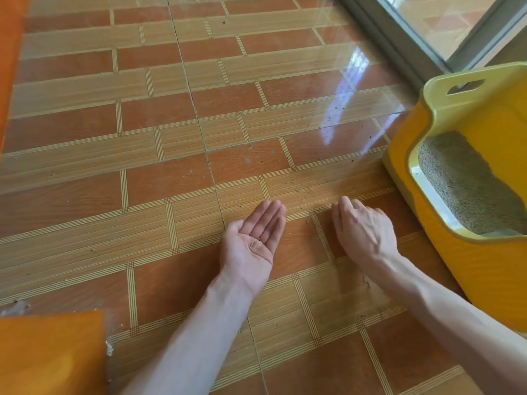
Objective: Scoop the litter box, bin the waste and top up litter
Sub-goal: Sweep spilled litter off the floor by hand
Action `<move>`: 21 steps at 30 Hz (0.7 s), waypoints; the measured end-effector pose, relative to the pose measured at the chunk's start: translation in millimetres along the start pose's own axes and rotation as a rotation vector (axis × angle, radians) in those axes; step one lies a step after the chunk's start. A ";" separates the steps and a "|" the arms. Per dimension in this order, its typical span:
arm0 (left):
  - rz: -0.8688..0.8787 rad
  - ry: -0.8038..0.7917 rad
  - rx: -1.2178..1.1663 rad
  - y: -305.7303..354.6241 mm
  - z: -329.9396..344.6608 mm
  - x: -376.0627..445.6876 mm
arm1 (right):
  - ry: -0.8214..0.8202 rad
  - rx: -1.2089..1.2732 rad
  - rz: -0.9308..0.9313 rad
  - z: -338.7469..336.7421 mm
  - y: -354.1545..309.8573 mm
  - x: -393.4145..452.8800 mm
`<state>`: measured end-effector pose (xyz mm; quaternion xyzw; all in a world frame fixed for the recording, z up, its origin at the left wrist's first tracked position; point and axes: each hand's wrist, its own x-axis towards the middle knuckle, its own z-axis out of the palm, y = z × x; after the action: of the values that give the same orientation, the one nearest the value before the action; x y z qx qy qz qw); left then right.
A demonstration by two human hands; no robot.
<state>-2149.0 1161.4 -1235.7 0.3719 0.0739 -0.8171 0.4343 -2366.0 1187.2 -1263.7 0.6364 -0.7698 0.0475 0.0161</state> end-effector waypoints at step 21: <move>0.013 0.018 0.015 -0.1 -1.5 0.6 | -0.242 -0.228 -0.289 -3.0 -28.7 10.4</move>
<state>-2148.5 1161.8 -1237.2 0.3831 0.0693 -0.8113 0.4362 -2340.0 1171.9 -1258.3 0.7352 -0.6673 -0.1192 0.0020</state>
